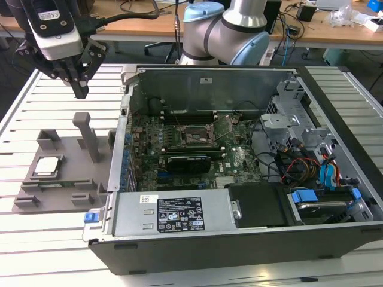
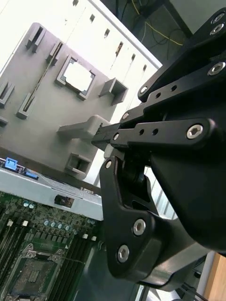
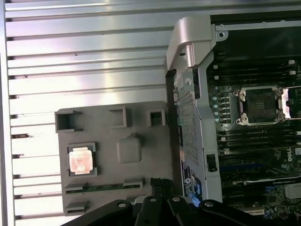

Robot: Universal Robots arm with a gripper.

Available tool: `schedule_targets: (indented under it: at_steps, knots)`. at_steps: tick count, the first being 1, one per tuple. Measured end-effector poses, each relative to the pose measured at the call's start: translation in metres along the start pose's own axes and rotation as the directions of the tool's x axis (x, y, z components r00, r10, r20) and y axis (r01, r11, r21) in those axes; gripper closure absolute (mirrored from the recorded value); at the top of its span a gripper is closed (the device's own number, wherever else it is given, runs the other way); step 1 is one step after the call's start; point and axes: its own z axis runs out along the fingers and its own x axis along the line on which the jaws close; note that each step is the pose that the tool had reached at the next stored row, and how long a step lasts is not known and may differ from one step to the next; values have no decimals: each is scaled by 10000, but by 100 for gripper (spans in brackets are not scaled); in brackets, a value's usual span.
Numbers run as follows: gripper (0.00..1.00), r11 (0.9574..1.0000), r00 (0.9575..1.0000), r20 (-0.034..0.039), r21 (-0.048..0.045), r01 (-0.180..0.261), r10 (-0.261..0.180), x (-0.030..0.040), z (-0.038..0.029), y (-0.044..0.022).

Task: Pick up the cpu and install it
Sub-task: 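Reach for the cpu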

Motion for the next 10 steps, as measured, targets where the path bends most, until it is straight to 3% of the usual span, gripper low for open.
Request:
schedule_targets:
  at_steps: [10]
  knots:
    - [89, 10000, 10000, 0, 1, 0, 0, 154, -3, -12]
